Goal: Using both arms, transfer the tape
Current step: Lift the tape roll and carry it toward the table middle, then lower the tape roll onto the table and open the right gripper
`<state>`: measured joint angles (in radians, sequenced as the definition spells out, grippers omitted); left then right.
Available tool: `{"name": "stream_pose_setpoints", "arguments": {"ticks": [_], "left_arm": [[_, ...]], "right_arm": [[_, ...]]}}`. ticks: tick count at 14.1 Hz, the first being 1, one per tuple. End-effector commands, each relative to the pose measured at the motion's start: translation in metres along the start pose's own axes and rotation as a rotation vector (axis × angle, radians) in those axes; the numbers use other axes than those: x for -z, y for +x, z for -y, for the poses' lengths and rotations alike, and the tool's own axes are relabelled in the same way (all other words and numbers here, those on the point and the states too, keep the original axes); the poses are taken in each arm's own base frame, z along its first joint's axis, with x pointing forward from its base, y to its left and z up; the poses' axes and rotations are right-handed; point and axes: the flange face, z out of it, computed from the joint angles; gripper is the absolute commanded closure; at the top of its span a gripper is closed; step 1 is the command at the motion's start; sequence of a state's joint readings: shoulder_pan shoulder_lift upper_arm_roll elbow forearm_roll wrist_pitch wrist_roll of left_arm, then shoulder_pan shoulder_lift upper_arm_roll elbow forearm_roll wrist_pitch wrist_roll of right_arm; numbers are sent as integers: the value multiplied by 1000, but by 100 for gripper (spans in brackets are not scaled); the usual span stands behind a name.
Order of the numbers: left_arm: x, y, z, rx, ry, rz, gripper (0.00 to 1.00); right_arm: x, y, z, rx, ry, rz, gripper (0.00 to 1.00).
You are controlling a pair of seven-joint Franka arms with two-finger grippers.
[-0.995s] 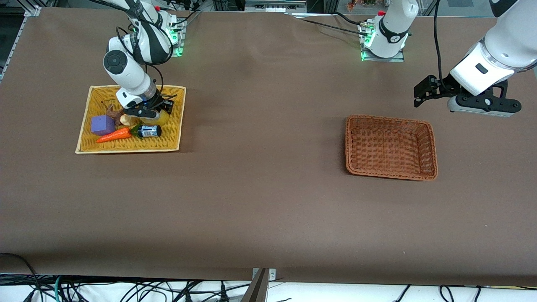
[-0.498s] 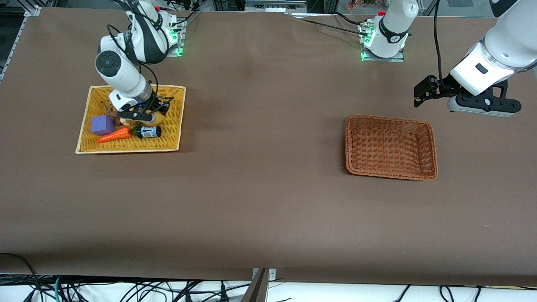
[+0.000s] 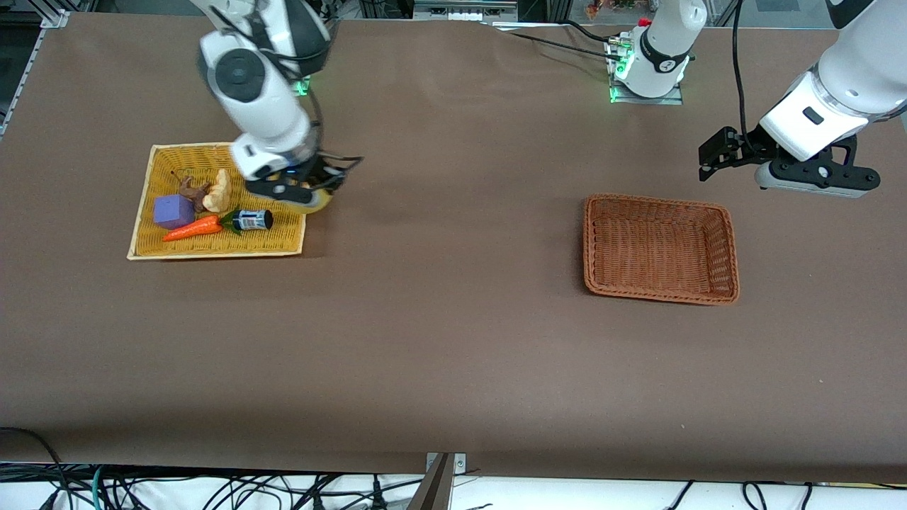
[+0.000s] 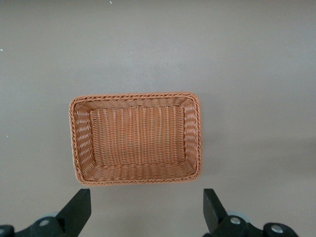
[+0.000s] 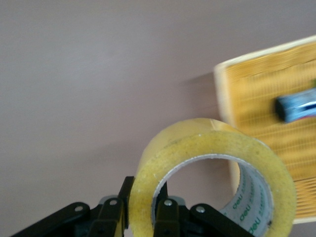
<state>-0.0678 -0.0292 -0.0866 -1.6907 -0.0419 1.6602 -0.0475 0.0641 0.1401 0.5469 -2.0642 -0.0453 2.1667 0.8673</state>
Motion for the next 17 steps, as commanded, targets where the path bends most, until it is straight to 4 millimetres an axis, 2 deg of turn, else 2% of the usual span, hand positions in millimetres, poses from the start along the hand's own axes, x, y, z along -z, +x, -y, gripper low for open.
{"name": "stream_pose_setpoints", "arguments": {"ticks": [1,3,5,8,11,13,14,17], "left_arm": [[5,2,-1,-10,18,3,0],[5,2,-1,-10,18,3,0],[5,2,-1,-10,18,3,0],[5,2,-1,-10,20,1,0],[5,2,-1,-11,6,2,0],[8,3,-1,-3,5,-5,0],[8,3,-1,-3,5,-5,0],[5,5,-1,-5,5,2,0]], "right_arm": [[-33,6,90,-80,2,6,100],[-56,-6,147,-120,16,-15,100],[-80,-14,185,-148,31,-13,100],[-100,-23,231,-170,68,-28,100],[-126,-23,234,-166,43,-38,100],[-135,-22,232,-168,33,-31,99],[-140,-22,231,-169,28,-28,90],[-146,-21,230,-173,20,-22,84]]}}
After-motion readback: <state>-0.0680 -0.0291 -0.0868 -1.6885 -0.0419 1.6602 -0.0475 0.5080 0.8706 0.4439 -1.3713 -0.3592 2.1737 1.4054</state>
